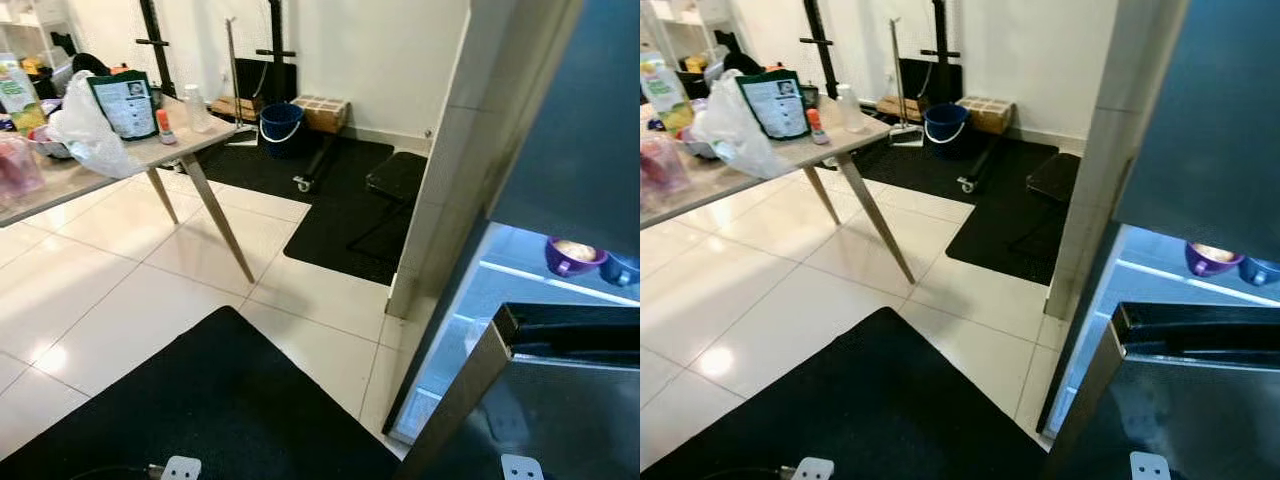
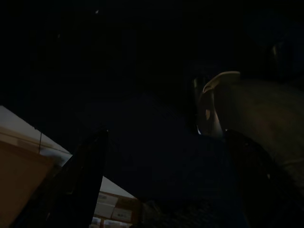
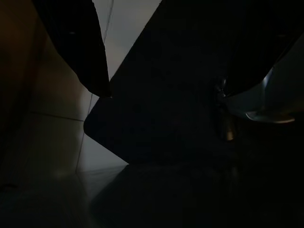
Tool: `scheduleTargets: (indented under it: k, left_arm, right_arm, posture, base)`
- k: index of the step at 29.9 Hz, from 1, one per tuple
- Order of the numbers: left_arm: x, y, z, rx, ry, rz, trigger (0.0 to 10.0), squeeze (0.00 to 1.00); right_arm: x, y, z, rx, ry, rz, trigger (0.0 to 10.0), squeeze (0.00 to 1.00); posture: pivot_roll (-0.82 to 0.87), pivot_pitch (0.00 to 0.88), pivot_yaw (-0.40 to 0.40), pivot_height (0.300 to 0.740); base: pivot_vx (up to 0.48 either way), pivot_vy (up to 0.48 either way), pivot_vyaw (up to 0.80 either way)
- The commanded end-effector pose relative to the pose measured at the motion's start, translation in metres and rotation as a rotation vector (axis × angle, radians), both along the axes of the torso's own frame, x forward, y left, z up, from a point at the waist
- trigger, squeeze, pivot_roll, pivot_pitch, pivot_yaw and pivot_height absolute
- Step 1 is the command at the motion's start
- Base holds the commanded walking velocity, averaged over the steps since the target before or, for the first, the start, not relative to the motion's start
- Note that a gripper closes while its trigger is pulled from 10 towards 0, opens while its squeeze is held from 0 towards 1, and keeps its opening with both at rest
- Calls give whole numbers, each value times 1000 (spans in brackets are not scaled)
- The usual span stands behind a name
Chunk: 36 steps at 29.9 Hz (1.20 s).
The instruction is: Restocking fridge
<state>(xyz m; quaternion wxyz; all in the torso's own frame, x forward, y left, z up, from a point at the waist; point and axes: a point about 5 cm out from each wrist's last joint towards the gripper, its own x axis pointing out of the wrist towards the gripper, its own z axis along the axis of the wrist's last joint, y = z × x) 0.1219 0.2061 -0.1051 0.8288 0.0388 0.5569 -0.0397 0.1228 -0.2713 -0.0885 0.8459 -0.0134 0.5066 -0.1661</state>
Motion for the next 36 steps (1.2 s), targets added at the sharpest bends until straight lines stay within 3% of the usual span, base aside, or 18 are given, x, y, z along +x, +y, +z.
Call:
scheduleTargets:
  k: [1,3,7,10,13,14,23,31,35,36]
  left_arm:
    - [-4,-3,-2,-3,20,-19,10000,0]
    - [-4,-3,-2,-5,21,-22,10000,0]
    - [-7,-4,-3,-6,29,-33,10000,0]
    - [-7,-4,-3,-6,31,-37,10000,0]
    - [-8,-4,-3,-6,34,-37,10000,0]
    - [-8,-4,-3,-6,33,-38,10000,0]
    - [-9,-7,-4,-12,36,-46,10000,0]
    - [-10,-6,-4,-10,38,-45,10000,0]
    - [-11,-6,-4,-10,40,-43,10000,0]
    - [-11,-6,-4,-12,41,-42,10000,0]
  right_arm:
    - [8,-7,6,-12,-70,-57,10000,0]
    - [15,-9,10,-5,-117,-82,10000,0]
    - [48,-20,30,12,-317,-157,10000,0]
    - [67,-25,43,6,-402,-159,10000,0]
    - [77,-27,50,1,-441,-153,10000,0]
    - [95,-29,63,-3,-503,-138,10000,0]
    - [133,-26,93,-1,-654,-98,10000,0]
    - [150,-21,106,7,-706,-63,10000,0]
    - [139,-17,91,3,-611,-36,10000,0]
    - [122,-14,74,1,-508,-16,10000,0]
  posture:
    - [69,0,2,740]
    - [69,0,2,740]
    - [66,0,5,740]
    - [65,0,3,740]
    - [66,0,2,740]
    - [66,0,0,740]
    - [73,0,-4,740]
    - [79,0,-6,740]
    - [80,0,-9,740]
    - [80,0,-10,740]
  base:
    - [0,0,0]
    - [0,0,0]
    - [0,0,0]
    - [0,0,0]
    - [0,0,0]
    - [0,0,0]
    - [0,0,0]
    - [0,0,0]
    - [0,0,0]
    - [0,0,0]
